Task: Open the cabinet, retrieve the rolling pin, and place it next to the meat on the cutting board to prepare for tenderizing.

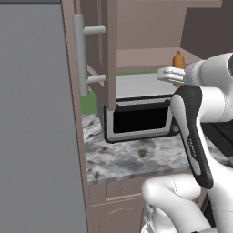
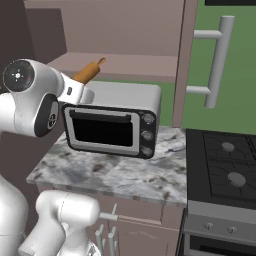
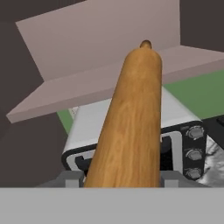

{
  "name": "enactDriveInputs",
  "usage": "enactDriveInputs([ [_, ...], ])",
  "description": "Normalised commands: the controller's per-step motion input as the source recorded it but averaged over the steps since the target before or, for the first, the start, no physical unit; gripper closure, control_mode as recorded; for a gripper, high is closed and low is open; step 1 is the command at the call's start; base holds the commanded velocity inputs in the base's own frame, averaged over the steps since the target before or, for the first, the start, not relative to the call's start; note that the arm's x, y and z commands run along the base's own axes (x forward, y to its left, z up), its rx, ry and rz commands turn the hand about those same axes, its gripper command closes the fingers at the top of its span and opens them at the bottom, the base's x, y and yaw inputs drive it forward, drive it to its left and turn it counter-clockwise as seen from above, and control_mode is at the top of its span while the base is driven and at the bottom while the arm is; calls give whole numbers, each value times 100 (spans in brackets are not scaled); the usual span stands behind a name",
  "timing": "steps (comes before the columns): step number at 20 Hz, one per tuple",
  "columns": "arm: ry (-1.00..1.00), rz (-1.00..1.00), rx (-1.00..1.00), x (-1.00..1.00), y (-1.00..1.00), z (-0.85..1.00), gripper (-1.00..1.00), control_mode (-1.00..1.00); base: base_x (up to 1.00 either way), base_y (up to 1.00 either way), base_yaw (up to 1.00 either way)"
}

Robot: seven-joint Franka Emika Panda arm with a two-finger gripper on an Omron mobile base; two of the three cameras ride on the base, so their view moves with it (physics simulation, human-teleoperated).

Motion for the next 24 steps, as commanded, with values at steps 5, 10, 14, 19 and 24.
enactDriveInputs([
  [5, -3, 0, 0, -12, 0, 0, 100, 100, -25, 0, 0],
  [10, 0, 0, 0, 0, 0, 0, 100, 100, -74, 12, -7],
  [14, 0, 0, 0, 0, 0, 0, 100, 100, -77, 5, -16],
  [19, 0, 0, 0, 0, 0, 0, 100, 100, -73, 1, -29],
  [24, 0, 0, 0, 0, 0, 0, 100, 100, -79, 0, -36],
])
